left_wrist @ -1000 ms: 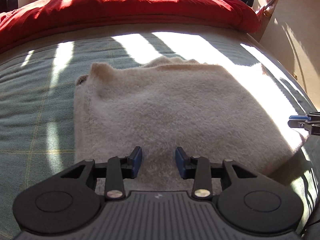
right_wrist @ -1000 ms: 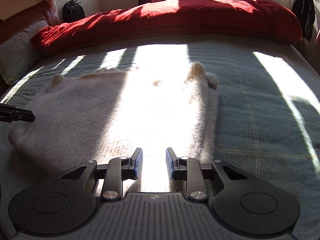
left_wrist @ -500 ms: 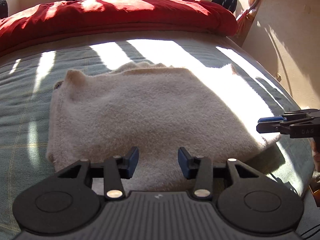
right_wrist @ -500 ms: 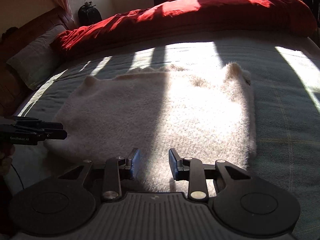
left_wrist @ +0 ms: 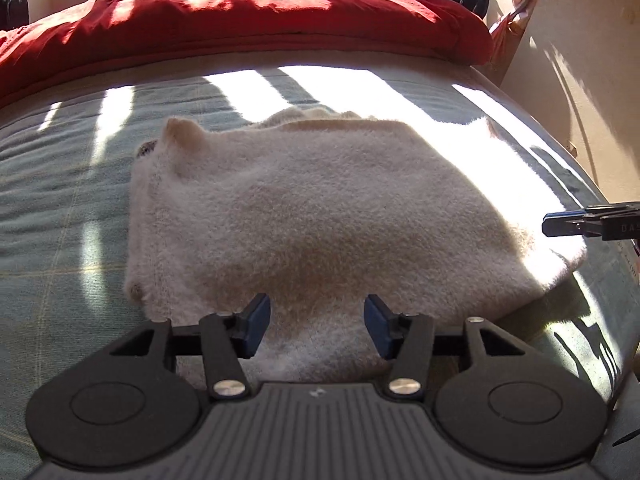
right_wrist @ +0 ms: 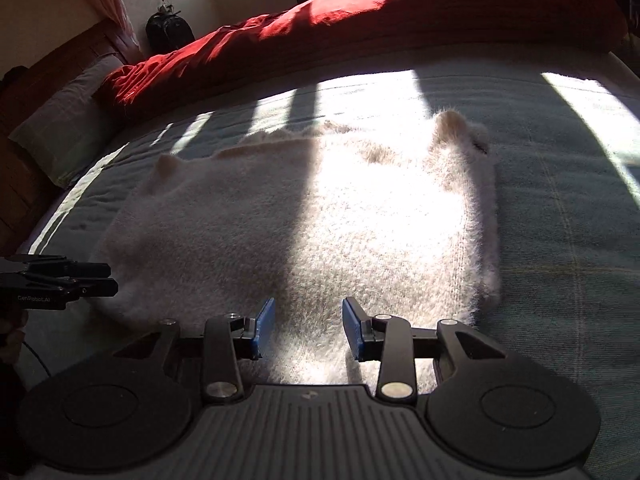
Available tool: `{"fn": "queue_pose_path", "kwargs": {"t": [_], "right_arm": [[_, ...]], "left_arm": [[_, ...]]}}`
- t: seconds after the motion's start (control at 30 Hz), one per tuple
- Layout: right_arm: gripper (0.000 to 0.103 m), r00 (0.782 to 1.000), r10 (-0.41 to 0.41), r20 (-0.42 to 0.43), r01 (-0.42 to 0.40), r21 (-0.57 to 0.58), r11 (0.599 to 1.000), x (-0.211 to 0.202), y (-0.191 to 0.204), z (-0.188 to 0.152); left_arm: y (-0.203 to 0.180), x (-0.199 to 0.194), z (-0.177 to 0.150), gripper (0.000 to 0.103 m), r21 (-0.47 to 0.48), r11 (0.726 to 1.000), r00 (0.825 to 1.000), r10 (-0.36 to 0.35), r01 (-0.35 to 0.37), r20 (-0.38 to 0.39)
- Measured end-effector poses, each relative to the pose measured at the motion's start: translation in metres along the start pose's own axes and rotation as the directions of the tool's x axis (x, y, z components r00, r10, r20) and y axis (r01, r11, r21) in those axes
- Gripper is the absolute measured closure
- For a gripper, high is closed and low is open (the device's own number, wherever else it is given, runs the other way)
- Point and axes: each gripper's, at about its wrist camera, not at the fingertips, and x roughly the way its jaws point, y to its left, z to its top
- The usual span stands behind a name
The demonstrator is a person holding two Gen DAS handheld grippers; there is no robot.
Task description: Fold clothes
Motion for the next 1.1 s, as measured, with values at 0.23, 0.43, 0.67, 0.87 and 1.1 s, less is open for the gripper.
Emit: {"fn": "queue_pose_path", "kwargs": {"t": [0.23, 0.43, 0.67, 0.87, 1.1], "right_arm": [[0.06, 0.993, -0.098, 0.063, 0.099, 0.001, 0.995, 0.022, -0.026, 0.047], [0.059, 0.982, -0.157, 0.109, 0.157, 0.015, 0.988, 0.037, -0.045, 0.079], [0.059, 0.983, -0.129, 0.134, 0.122, 0.062, 0.991, 0.04, -0.056, 0.085], [0.055, 0.982, -0.1, 0.158, 0.083, 0.115, 0.99, 0.031, -0.066, 0.085], [0.05, 0.991, -0.039, 0.124, 0.025, 0.107, 0.994, -0.004, -0.06, 0.047]], "left_arm": [[0.025, 0.037, 0.031, 0.047, -0.03, 0.996, 0.996, 0.087, -0.086, 0.009], [0.053, 0.067, 0.037, 0.043, -0.106, 0.989, 0.994, 0.105, -0.102, 0.016], [0.069, 0.083, 0.047, 0.042, -0.155, 0.98, 0.991, 0.134, -0.128, 0.029], [0.067, 0.068, 0.049, 0.042, -0.147, 0.98, 0.989, 0.143, -0.136, 0.04], [0.058, 0.038, 0.018, 0.036, -0.142, 0.981, 0.991, 0.132, -0.132, -0.007]]}}
